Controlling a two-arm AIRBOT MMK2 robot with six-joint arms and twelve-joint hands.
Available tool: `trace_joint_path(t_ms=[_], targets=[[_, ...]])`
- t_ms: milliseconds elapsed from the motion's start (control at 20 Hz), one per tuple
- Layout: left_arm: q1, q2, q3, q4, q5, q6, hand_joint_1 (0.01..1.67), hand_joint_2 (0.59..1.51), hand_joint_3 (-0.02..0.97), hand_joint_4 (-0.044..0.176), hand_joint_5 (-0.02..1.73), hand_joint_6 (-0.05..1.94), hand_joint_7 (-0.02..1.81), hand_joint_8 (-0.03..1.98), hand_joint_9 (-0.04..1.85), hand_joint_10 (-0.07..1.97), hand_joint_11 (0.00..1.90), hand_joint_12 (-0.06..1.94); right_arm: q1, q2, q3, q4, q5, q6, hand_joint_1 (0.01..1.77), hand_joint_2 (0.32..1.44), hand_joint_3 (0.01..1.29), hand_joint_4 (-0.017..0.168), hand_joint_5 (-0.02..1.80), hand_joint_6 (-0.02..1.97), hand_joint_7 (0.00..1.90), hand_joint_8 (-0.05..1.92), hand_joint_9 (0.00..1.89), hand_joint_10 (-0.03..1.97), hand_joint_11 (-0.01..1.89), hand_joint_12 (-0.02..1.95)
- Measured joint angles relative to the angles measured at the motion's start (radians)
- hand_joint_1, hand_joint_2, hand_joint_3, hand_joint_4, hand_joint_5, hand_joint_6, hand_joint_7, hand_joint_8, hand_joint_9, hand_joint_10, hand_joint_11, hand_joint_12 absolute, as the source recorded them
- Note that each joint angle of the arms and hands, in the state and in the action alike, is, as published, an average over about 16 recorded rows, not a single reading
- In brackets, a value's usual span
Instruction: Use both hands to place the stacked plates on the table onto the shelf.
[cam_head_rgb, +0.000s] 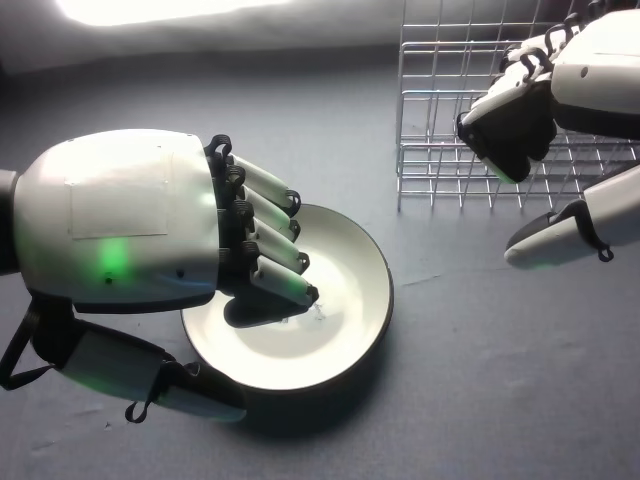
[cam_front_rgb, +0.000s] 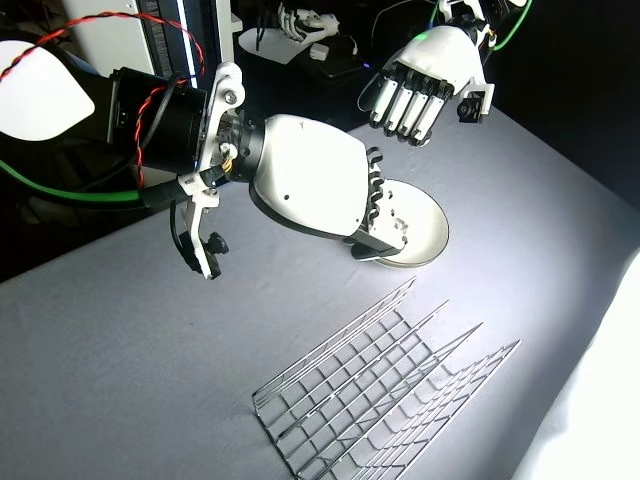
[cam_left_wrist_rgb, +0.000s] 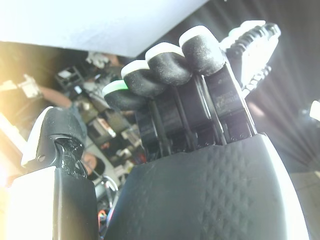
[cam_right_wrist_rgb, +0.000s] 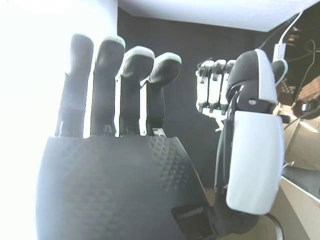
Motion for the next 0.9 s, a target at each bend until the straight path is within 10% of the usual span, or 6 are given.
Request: trace_joint_path(t_ms=[500,900], targets=[[-0.017,-0.003,0.02,0.064,-0.011,-0.061,0.05,1.147,0.015,0.001,0.14,0.27,0.14,0.26,0.12,0.27,0.07,0.29,0.006,0.0,-0.001,0.001,-0.013,-0.013,0.09,1.29,0.03,-0.002,0.16,0.32,0.17,0.32,0.13,0.32,0.03,0.59],[-0.058,-0.023,0.083,0.228,-0.057,-0.197,0.02,1.146,0.006,0.0,0.06,-0.01,0.05,-0.01,0.03,0.01,0.02,0.01,0.007,0.002,0.001,0.002,-0.022,-0.025,0.02,1.33,0.01,-0.002,0.09,0.02,0.1,0.02,0.07,0.02,0.02,0.28]])
